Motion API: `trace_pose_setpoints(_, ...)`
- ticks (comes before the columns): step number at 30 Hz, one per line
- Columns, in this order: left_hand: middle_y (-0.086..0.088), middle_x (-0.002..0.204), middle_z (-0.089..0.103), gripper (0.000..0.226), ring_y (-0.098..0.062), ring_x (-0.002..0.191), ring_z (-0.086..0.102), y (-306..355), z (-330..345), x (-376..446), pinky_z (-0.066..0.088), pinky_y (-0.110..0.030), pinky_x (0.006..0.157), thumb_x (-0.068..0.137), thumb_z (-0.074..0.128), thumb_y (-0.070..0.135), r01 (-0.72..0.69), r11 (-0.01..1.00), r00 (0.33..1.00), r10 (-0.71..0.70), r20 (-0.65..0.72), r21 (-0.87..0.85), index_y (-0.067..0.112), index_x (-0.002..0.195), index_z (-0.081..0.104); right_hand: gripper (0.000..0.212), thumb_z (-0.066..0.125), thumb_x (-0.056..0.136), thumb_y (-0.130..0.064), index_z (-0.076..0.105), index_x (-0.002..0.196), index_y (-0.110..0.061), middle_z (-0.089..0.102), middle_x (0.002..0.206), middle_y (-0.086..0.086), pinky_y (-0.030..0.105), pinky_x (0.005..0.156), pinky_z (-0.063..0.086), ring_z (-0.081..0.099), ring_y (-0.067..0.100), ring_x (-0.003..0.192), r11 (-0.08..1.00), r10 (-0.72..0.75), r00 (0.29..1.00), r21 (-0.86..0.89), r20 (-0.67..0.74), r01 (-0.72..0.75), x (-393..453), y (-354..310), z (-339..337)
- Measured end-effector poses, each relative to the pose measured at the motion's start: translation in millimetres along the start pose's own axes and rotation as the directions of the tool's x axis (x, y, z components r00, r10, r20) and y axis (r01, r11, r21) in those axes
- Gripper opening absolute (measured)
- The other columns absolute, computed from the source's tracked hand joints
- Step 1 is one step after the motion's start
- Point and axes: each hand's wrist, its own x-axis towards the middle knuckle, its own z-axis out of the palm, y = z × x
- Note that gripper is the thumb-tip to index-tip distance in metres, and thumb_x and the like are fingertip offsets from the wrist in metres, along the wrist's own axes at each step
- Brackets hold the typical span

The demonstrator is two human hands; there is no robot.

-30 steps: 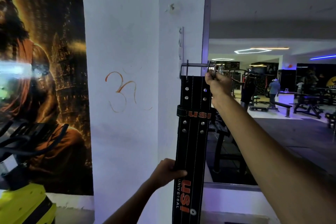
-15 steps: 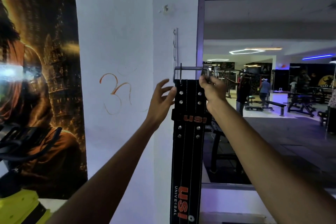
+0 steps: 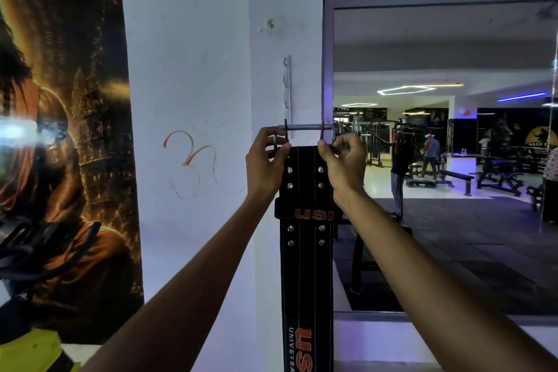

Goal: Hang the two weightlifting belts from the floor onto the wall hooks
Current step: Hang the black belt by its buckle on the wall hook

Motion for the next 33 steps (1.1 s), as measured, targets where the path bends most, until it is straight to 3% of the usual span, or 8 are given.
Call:
trace_pose_setpoints(5, -0.007, 0.113, 0.074, 0.027, -0.018, 0.094, 0.072, -0.4, 2.8, 1.5, 0.061, -0.036, 0.092, 0.092, 0.066, 0.004, 0.034, 0.999, 0.999, -0.034, 0.026, -0.02, 0.01, 0.118, 0.071, 0.016, 0.072, 0.087, -0.013, 0.069, 0.103, -0.012, 0.07, 0.1, -0.002, 0.029, 0.086, 0.052, 0.065, 0.016, 0.1, 0.995, -0.094, 0.995, -0.035, 0.04, 0.096, 1.2, 4.6, -6.0)
trace_pose_setpoints(8, -0.004, 0.114, 0.072, 0.02, -0.019, 0.093, 0.071, 0.8, 3.6, -0.1, 0.059, -0.042, 0.095, 0.091, 0.066, 0.001, -0.016, 1.0, 0.998, 0.015, 0.053, 0.013, 0.019, 0.099, 0.069, 0.022, 0.069, 0.09, -0.013, 0.072, 0.112, -0.01, 0.072, 0.106, 0.004, 0.007, 0.072, 0.05, 0.066, 0.003, 0.092, 0.989, -0.126, 0.985, -0.059, 0.12, 0.134, 3.4, 4.0, -13.8)
trace_pose_setpoints(12, -0.004, 0.123, 0.061, 0.04, -0.022, 0.102, 0.07, -0.4, 2.7, -4.3, 0.056, -0.042, 0.099, 0.086, 0.068, -0.003, -0.128, 0.989, 0.991, 0.124, 0.054, 0.071, 0.036, 0.086, 0.061, 0.019, 0.064, 0.092, -0.004, 0.072, 0.109, -0.007, 0.07, 0.107, 0.022, 0.004, 0.047, 0.048, 0.062, -0.014, 0.061, 0.982, -0.134, 0.972, -0.106, 0.194, 0.157, 6.0, 6.8, -20.1)
trace_pose_setpoints(18, -0.006, 0.143, 0.058, 0.009, 0.026, 0.106, 0.053, -5.2, 16.2, -6.7, 0.044, -0.003, 0.087, 0.087, 0.071, -0.003, -0.282, 0.939, 0.953, 0.249, 0.173, 0.199, 0.006, 0.085, 0.069, 0.015, 0.063, 0.09, 0.001, 0.07, 0.101, -0.006, 0.066, 0.117, 0.008, 0.011, 0.069, 0.055, 0.062, -0.012, 0.081, 0.983, -0.146, 0.985, -0.101, 0.09, 0.155, 12.3, 16.1, -28.4)
trace_pose_setpoints(21, -0.009, 0.111, 0.074, 0.013, 0.006, 0.115, 0.061, -10.7, 28.5, -9.2, 0.053, -0.02, 0.092, 0.084, 0.073, -0.002, -0.279, 0.948, 0.95, 0.25, 0.185, 0.151, 0.01, 0.083, 0.071, 0.018, 0.056, 0.093, 0.005, 0.066, 0.106, -0.002, 0.064, 0.119, 0.006, -0.002, 0.059, 0.043, 0.058, -0.013, 0.065, 0.984, -0.151, 0.978, -0.074, 0.146, 0.163, 17.7, 22.6, -39.1)
trace_pose_setpoints(23, -0.005, 0.091, 0.074, 0.016, -0.017, 0.096, 0.069, -15.5, 38.1, -7.8, 0.056, -0.039, 0.087, 0.083, 0.075, 0.0, -0.226, 0.962, 0.966, 0.201, 0.162, 0.152, 0.015, 0.081, 0.07, 0.019, 0.055, 0.095, 0.003, 0.066, 0.106, -0.007, 0.064, 0.12, 0.003, 0.004, 0.061, 0.044, 0.055, 0.01, 0.065, 0.983, -0.161, 0.965, -0.057, 0.207, 0.176, 24.8, 29.8, -46.2)
trace_pose_setpoints(25, -0.002, 0.089, 0.074, 0.019, -0.022, 0.091, 0.071, -21.6, 48.0, -4.9, 0.057, -0.035, 0.086, 0.083, 0.075, 0.001, -0.154, 0.979, 0.983, 0.138, 0.123, 0.135, 0.019, 0.081, 0.069, 0.02, 0.056, 0.096, -0.002, 0.068, 0.101, -0.017, 0.067, 0.115, -0.001, 0.022, 0.068, 0.049, 0.055, 0.03, 0.074, 0.985, -0.153, 0.953, -0.036, 0.263, 0.168, 36.0, 37.9, -52.7)
trace_pose_setpoints(33, 0.0, 0.095, 0.076, 0.014, -0.018, 0.098, 0.073, -77.4, 67.8, 28.0, 0.058, -0.03, 0.091, 0.085, 0.074, 0.004, -0.035, 0.997, 0.999, 0.034, 0.02, 0.074, 0.017, 0.09, 0.073, 0.016, 0.065, 0.089, 0.002, 0.071, 0.092, -0.013, 0.071, 0.1, 0.006, 0.041, 0.098, 0.052, 0.067, 0.019, 0.097, 0.976, -0.172, 0.917, -0.062, 0.359, 0.208, 79.2, 85.4, -35.1)
